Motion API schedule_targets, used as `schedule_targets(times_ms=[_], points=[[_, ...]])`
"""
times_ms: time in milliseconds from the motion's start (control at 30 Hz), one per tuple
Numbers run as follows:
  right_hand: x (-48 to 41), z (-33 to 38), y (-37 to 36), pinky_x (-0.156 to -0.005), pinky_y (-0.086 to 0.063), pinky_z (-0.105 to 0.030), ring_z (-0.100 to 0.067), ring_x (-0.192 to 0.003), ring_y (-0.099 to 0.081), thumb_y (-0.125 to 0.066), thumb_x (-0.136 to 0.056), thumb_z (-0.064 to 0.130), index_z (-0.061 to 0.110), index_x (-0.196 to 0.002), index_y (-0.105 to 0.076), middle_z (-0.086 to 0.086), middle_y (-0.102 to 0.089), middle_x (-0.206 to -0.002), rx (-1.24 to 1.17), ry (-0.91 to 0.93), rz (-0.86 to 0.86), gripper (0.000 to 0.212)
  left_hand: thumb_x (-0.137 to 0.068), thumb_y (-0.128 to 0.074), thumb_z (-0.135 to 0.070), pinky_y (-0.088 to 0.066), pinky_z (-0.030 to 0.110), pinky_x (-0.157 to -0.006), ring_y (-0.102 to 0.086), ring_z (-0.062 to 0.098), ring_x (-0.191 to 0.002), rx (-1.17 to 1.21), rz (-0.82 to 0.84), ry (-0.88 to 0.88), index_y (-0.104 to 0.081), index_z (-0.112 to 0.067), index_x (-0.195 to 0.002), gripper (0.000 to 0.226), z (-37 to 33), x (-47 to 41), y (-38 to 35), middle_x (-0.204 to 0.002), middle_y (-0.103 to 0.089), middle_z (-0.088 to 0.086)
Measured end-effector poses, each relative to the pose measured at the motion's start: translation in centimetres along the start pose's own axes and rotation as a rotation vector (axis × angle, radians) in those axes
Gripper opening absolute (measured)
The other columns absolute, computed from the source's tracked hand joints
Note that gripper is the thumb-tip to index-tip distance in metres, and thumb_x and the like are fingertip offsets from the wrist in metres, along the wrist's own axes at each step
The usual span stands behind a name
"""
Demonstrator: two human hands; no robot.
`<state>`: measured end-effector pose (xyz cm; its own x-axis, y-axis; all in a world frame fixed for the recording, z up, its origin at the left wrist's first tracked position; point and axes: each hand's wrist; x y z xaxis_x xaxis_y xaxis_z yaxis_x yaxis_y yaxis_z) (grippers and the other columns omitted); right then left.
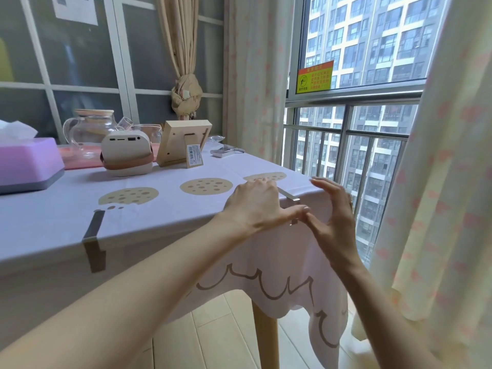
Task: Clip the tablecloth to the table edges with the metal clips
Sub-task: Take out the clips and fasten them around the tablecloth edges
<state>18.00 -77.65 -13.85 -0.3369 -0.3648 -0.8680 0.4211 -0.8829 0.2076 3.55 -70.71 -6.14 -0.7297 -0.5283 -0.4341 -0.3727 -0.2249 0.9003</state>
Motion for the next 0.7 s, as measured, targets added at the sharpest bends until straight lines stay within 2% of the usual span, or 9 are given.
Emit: schedule_targets(times_ms=[100,167,267,400,700], points=[[-1.4,-0.8,0.6,-0.11,-0.034,-0.038,-0.014,-0.119,-0.053,-0.072,-0.072,0.035,0.019,-0.118,-0.061,0.006,-0.061,-0.122,0.053,0.046,0.186,0.05,-0.083,-0.04,-0.07,-0.043,0.034,-0.081,-0.056,0.025,-0.107,-0.074,-0.058,-0.043,-0.062,-0.014,-0.111,0.067,0.2,-0.3,-0.4,-0.115,-0.062,0.009],[-1.7,-1.1,0.6,-0.113,-0.028,-0.042,-0.013,-0.117,-0.056,-0.068,-0.074,0.042,0.022,-0.112,-0.065,0.008,-0.064,-0.117,0.074,0.087,0.204,0.043,-0.085,-0.039,-0.067,-0.04,0.032,-0.076,-0.057,0.025,-0.105,-0.087,-0.079,-0.061,-0.062,-0.012,-0.108,0.064,0.2,-0.4,-0.3,-0.112,-0.063,0.009],[-2.0,-1.1,0.3,-0.101,-0.038,-0.051,-0.014,-0.111,-0.059,-0.069,-0.075,0.039,0.025,-0.105,-0.068,0.009,-0.067,-0.111,0.076,0.125,0.166,0.034,-0.087,-0.039,-0.064,-0.035,0.03,-0.071,-0.058,0.026,-0.101,-0.111,-0.117,-0.071,-0.063,-0.011,-0.104,0.06,0.1,-0.5,-0.4,-0.108,-0.064,0.01],[-2.1,-1.1,-0.4,-0.088,-0.045,-0.05,-0.02,-0.102,-0.061,-0.071,-0.071,0.034,0.026,-0.099,-0.069,0.009,-0.067,-0.102,0.124,0.123,0.097,0.029,-0.091,-0.039,-0.057,-0.03,0.029,-0.069,-0.058,0.025,-0.101,-0.143,-0.166,-0.093,-0.063,-0.011,-0.1,0.053,-0.1,-0.7,-0.3,-0.105,-0.064,0.01],[-1.7,-0.7,-1.4,-0.091,-0.039,-0.046,-0.021,-0.102,-0.058,-0.077,-0.068,0.02,0.015,-0.094,-0.067,0.006,-0.065,-0.1,0.176,0.11,0.014,0.029,-0.093,-0.043,-0.046,-0.028,0.027,-0.07,-0.056,0.025,-0.099,-0.116,-0.239,-0.102,-0.064,-0.009,-0.102,0.043,-0.4,-0.9,-0.3,-0.104,-0.061,0.007]])
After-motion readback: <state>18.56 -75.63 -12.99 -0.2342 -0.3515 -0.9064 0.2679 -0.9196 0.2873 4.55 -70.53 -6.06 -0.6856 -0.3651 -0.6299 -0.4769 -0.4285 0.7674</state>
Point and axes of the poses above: each hand's wrist, its own x-axis away from the middle knuckle, its own y-axis out of the back of the hand, z = x × y
